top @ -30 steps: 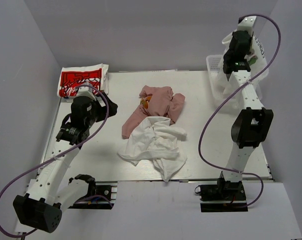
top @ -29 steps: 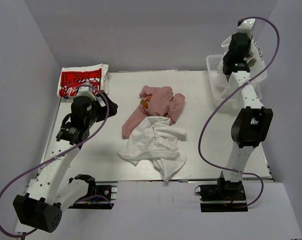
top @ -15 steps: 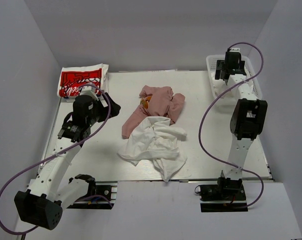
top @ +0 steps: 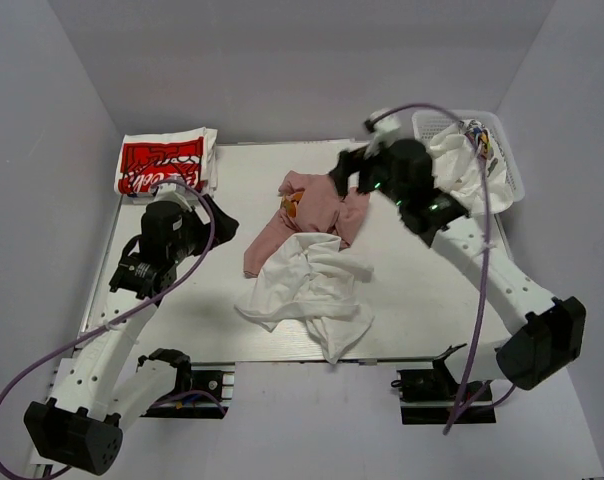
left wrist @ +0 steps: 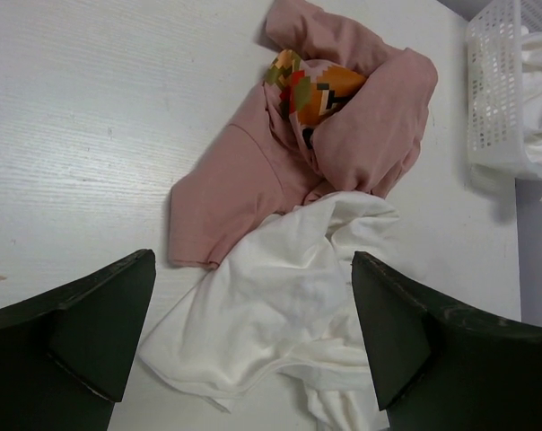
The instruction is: Fold and stack the t-shirts
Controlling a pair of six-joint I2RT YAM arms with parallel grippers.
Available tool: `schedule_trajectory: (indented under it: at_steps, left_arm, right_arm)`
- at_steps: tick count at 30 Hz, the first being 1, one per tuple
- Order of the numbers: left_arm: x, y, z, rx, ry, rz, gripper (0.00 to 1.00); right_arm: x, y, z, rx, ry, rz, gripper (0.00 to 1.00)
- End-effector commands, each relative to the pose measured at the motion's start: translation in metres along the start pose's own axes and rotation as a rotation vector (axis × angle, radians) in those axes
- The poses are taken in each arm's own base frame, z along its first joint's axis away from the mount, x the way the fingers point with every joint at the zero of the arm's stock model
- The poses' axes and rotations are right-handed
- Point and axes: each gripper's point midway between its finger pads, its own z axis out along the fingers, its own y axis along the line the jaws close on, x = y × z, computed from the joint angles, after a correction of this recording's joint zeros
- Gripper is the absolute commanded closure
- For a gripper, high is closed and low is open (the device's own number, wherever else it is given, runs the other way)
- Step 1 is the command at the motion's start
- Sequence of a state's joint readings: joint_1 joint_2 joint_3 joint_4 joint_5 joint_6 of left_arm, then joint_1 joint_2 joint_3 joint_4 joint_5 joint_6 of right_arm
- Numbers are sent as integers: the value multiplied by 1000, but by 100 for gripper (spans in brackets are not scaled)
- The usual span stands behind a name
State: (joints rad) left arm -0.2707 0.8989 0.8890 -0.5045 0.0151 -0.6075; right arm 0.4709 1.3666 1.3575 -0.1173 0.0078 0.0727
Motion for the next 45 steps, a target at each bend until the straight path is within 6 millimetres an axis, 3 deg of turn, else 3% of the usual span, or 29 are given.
schedule_trajectory:
  at_steps: [1,2,3,5,6,7,9,11,14,17,22,23,25,26,27,28,29,32,33,38,39,41,42,45]
  left_arm:
    - [10,12,-9,-55,29,-30,0]
    - [8,16,-11,-79,16,-29,0]
    - [9,19,-11,-94,17,-41,0]
    - [8,20,-14,-101,8,-41,0]
    - [9,23,-15,-108,2,-50,0]
    - [9,23,-15,-108,2,-50,0]
    - [7,21,-15,-103,-6,-50,0]
    - [8,20,-15,-95,0,-50,0]
    - [11,22,-14,-101,7,-50,0]
    - [12,21,-14,-93,12,-60,0]
    - [15,22,-17,-100,21,-59,0]
    - [15,22,-17,-100,21,-59,0]
    - [14,22,-22,-94,14,-60,0]
    - [14,22,-22,-94,14,-60,0]
    - [13,21,-24,-89,6,-60,0]
    - [14,22,-24,-94,14,-60,0]
    - [14,22,-24,-94,14,-60,0]
    - [14,22,-24,-94,14,-60,0]
    - [14,22,-24,-94,14,-60,0]
    - [14,22,-24,-94,13,-69,0]
    - [16,20,-24,-86,20,-69,0]
    - [17,21,-22,-92,28,-69,0]
    - [15,20,-21,-86,20,-69,0]
    - [16,19,-17,-83,31,-69,0]
  right_arm:
    - [103,75,-1,-133,233,25,10]
    - [139,113,-18,-199,330,-21,10]
    - [153,112,-22,-147,360,-17,10]
    - [203,116,-43,-124,495,-50,10]
    - [225,138,-59,-149,562,-64,10]
    - [243,133,-69,-117,614,-91,10]
    - [271,147,-89,-120,682,-112,10]
    - [301,144,-100,-77,739,-130,10]
    - [334,134,-98,-12,787,-160,10]
    - [351,133,-87,-5,785,-189,10]
    - [362,136,-60,38,750,-204,10]
    - [365,136,-58,48,751,-198,21]
    - [356,134,-54,70,722,-186,49]
    - [353,134,-54,76,707,-178,74]
    - [330,133,-51,78,652,-164,84]
    - [323,132,-53,84,642,-167,93]
    - [297,132,-57,79,588,-156,100]
    - [249,124,-55,136,485,-139,100]
    - [211,127,-57,124,393,-88,100]
    - [115,115,-59,152,109,53,100]
    - [104,109,-59,164,79,46,100]
    - [63,98,-64,217,-31,89,100]
    - [33,86,-68,256,-103,93,100]
    - [-16,67,-71,309,-245,120,100]
